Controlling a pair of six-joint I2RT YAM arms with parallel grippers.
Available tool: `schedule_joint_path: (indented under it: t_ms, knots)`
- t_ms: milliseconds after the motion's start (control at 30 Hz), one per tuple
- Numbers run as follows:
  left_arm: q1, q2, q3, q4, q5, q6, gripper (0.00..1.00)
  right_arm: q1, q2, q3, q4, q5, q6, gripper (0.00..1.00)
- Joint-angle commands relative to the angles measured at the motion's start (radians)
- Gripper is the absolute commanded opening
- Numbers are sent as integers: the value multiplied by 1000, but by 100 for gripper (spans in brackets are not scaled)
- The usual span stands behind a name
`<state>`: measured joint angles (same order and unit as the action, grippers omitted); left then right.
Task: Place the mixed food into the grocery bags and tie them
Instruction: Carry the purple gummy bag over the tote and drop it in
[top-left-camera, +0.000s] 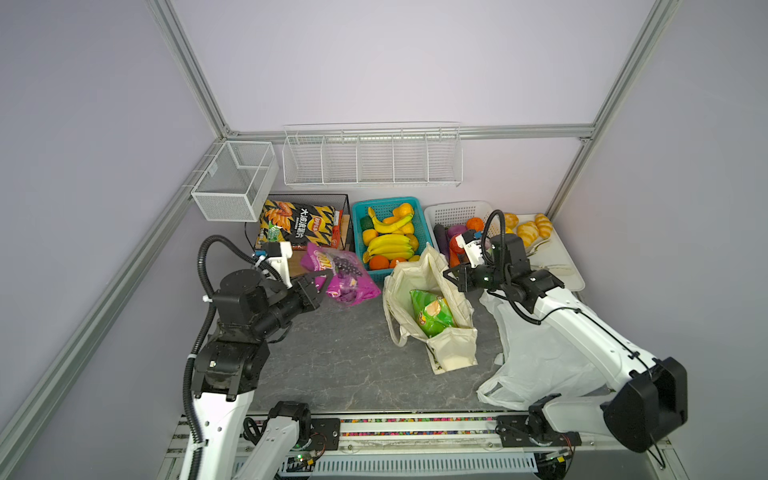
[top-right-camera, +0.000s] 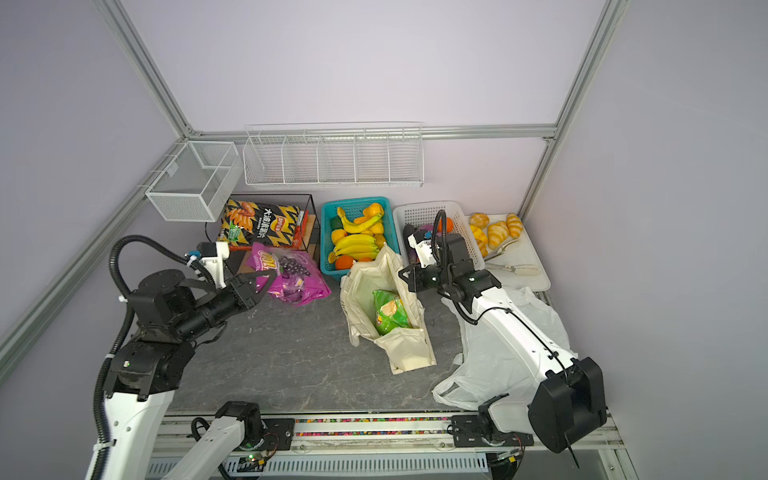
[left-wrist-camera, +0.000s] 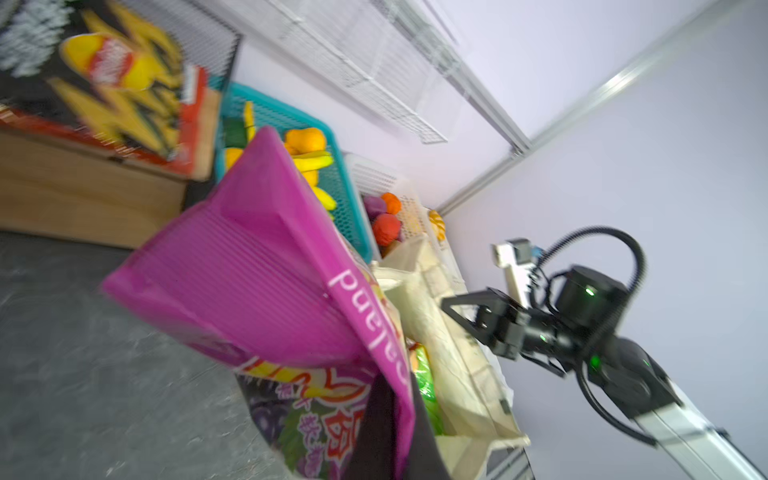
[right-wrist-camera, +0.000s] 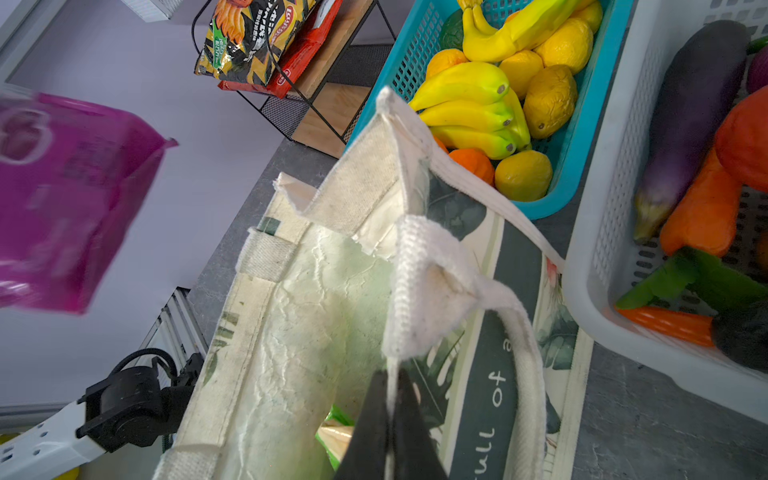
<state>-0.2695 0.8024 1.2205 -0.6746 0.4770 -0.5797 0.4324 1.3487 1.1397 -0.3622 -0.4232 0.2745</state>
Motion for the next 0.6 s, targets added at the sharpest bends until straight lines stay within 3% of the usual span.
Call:
schedule_joint_path:
  t_ms: [0,133,400,567]
  knots:
    - [-204,127,149,10,-64,154,0,-6,28,33,-57,-43,-27,7]
    - [-318,306,264,-26,-67,269,0,-15,28,47,-68,-43,-23,7]
    - [-340,492,302,-79,-36,470,0,-48,17,58,-101,-63,-20,7]
    - [-350,569,316,-103,-13,528,0,-62,24,73,-111,-72,-15,7]
